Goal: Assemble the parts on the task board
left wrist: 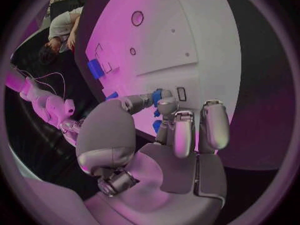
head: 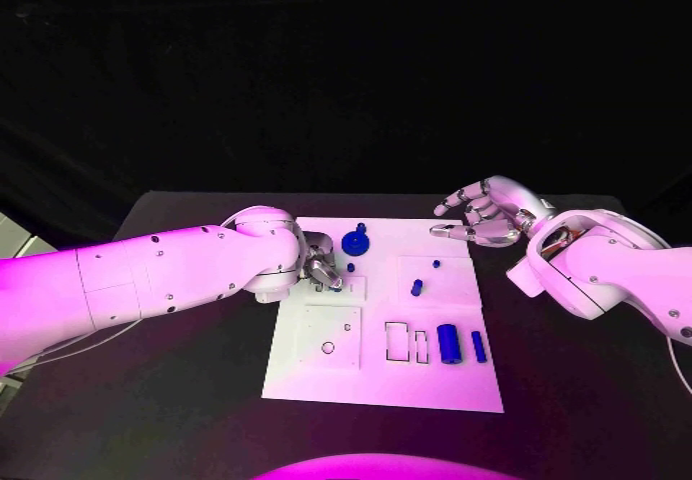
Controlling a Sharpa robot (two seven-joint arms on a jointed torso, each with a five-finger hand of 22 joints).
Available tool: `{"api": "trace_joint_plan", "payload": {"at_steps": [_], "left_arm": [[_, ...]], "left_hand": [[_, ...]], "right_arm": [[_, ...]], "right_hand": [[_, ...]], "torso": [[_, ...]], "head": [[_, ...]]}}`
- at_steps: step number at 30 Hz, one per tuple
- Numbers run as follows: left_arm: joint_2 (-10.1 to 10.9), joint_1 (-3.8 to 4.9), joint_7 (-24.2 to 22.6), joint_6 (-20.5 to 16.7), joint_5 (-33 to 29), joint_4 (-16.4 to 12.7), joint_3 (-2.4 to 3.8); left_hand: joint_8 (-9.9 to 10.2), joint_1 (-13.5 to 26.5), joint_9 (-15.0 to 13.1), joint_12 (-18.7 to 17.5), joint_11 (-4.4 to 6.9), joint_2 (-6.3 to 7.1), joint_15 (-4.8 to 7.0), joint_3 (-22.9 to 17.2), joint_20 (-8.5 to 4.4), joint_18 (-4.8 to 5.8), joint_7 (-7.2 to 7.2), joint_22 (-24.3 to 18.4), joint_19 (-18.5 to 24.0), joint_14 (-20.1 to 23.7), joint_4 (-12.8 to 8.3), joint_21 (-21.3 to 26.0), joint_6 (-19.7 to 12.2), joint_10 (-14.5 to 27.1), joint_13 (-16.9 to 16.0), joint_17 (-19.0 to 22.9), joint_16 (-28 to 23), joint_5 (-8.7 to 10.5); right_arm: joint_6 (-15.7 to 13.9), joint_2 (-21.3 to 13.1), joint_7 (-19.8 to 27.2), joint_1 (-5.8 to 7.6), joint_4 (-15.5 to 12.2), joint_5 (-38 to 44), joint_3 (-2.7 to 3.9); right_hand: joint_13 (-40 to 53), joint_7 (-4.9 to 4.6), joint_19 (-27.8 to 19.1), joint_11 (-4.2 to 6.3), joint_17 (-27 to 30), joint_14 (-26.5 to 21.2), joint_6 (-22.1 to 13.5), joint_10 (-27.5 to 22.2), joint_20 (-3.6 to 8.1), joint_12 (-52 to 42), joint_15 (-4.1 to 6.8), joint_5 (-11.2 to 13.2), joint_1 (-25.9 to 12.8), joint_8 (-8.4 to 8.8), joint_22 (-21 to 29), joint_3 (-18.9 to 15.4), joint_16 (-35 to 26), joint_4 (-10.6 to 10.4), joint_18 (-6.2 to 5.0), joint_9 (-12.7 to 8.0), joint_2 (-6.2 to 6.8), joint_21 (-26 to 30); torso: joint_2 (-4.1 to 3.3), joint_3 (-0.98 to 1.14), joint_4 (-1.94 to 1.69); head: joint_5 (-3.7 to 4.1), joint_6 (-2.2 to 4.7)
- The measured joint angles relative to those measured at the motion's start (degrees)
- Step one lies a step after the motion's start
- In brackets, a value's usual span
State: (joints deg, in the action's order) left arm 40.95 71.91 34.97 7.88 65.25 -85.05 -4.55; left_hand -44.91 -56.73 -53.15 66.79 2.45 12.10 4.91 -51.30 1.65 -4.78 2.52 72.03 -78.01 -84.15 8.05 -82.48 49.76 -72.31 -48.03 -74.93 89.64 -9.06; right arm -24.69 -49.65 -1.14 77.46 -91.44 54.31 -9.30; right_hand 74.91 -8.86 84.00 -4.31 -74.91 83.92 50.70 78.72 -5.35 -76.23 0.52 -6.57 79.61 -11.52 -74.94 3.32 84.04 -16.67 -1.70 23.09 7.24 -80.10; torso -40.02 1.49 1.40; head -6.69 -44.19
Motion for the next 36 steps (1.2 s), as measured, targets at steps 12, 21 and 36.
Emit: {"api": "trace_joint_plan", "payload": {"at_steps": [12,21,36], "left_arm": [[-0.1,-0.11,0.2,0.2,0.0,0.3,-0.13],[-0.3,-0.11,0.2,0.3,-0.3,0.6,-0.12],[-0.4,-0.11,0.2,0.1,-1.0,1.1,-0.11]], "left_hand": [[-0.2,4.1,0.4,0.2,0.02,0.73,0.0,7.3,0.0,0.0,-1.39,0.1,0.0,0.0,4.1,0.0,2.5,0.0,0.2,0.0,0.0,0.43],[0.0,4.8,0.5,0.4,0.01,0.05,-0.01,12.0,0.0,0.0,-1.19,0.1,0.0,0.0,7.2,0.0,2.7,0.0,0.3,0.0,0.0,0.42],[0.1,5.0,0.6,0.4,0.01,-0.17,-0.01,13.7,0.0,0.0,-1.19,0.1,0.0,0.0,8.3,0.0,2.7,0.0,0.3,0.0,0.0,0.42]], "right_arm": [[0.0,0.0,0.0,0.0,0.0,0.0,0.0],[0.0,0.0,-0.1,0.0,0.0,0.0,0.0],[0.1,-0.1,-0.1,0.0,0.0,0.1,0.0]], "right_hand": [[0.0,0.0,0.0,0.0,0.0,0.0,0.0,0.0,0.0,0.0,0.0,0.0,0.0,0.0,0.0,0.0,0.0,0.0,0.0,0.0,0.0,0.2],[0.0,0.0,0.0,0.0,0.0,0.0,0.0,0.0,0.0,0.2,0.0,0.0,0.0,-0.22,0.0,0.0,0.0,0.0,0.0,0.0,0.0,0.2],[0.0,0.0,0.0,0.0,0.0,0.0,0.0,0.0,0.0,0.2,0.0,0.0,-0.2,-0.22,0.0,0.0,0.0,0.0,0.0,0.0,-0.23,0.2]], "torso": [[0.0,0.04,0.03],[0.03,0.04,0.03],[0.01,0.03,0.06]], "head": [[-0.04,-0.16],[-0.04,-0.25],[0.0,0.04]]}}
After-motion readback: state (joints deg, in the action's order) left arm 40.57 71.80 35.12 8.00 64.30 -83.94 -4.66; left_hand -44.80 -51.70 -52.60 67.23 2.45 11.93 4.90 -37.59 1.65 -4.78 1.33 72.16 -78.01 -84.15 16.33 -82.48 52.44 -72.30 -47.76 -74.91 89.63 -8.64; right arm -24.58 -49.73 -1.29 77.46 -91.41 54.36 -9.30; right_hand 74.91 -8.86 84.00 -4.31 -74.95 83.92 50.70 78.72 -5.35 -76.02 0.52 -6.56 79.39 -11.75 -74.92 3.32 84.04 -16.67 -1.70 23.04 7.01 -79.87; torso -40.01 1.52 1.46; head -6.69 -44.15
